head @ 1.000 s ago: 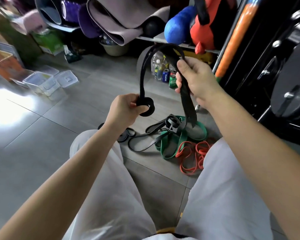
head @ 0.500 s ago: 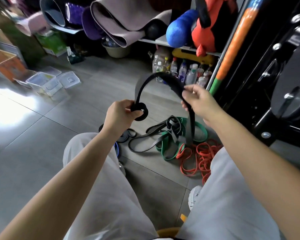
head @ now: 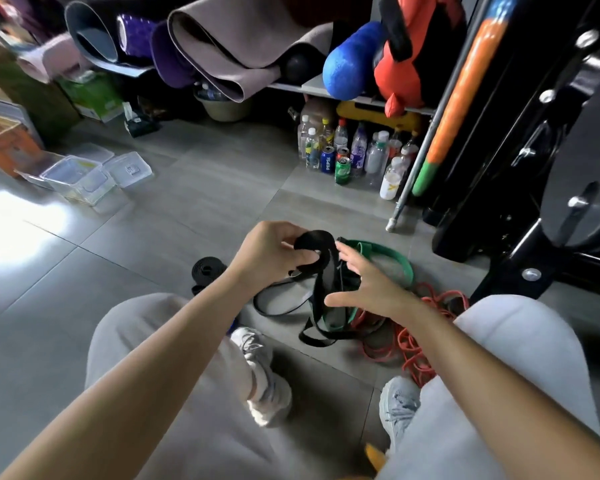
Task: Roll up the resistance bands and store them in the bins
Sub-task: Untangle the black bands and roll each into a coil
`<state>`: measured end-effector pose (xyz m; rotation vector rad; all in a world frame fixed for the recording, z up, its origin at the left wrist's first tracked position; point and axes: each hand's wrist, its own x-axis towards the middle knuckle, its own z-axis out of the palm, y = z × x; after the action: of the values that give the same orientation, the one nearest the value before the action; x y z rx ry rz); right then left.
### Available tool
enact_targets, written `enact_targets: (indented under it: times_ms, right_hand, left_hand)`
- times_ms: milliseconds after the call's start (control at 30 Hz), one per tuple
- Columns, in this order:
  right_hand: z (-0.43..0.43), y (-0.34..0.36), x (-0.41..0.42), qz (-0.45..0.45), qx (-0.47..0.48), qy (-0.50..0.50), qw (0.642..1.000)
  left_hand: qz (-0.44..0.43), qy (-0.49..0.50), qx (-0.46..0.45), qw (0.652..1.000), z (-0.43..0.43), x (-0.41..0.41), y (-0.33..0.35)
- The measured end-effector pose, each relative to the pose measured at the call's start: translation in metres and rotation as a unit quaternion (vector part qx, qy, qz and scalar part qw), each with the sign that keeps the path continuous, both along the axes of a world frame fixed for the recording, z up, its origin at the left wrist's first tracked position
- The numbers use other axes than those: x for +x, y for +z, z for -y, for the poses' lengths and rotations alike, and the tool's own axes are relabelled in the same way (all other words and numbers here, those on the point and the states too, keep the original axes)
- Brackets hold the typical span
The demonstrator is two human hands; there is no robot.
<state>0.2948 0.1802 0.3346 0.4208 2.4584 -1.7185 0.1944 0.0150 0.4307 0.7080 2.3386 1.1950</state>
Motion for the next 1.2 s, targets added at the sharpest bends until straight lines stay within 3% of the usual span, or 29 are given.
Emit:
enact_targets:
  times_ms: [67,133,300,533,667,967,1067,1200]
  right_hand:
    - [0.007,-0.011,-0.018,-0.011,-0.033,-0.007,0.999]
    - [0.011,-0.026,-0.033,0.009,-0.046,-0.034,0.998]
    - [-0.009,-0.080,-0.043,0.101,-0.007,-0.045,0.994]
    - [-0.087,-0.165,-0.045,0.261,0.056,-0.125,0.956]
    - [-0.106,-0.193,-0.078,0.263,0.088,-0.146,0.950]
    - [-0.057,-0.226,-0.165,0.226,0.036,0.051,0.972]
    - [-0.040,-0.243,-0.141,0.288,0.020,0.089,0.953]
    - [-0.051,-0.260,-0.072,0.324,0.102,0.095,0.936]
  left_hand:
    - [0.019,-0.005,0.021,1.000,-0.008,-0.008,-0.002]
    - [0.093,0.022,0.091,0.991,-0.015,-0.020,-0.002]
    - [0.200,0.098,0.232,0.947,-0.035,-0.074,-0.001]
    - [0.203,0.137,0.232,0.941,-0.068,-0.124,-0.036]
    - [0.182,0.122,0.215,0.952,-0.076,-0.135,-0.038]
    - [0.189,0.166,0.289,0.924,-0.094,-0.155,-0.030]
    - [0.180,0.202,0.315,0.910,-0.094,-0.167,-0.028]
    - [0.204,0.272,0.349,0.873,-0.092,-0.182,-0.028]
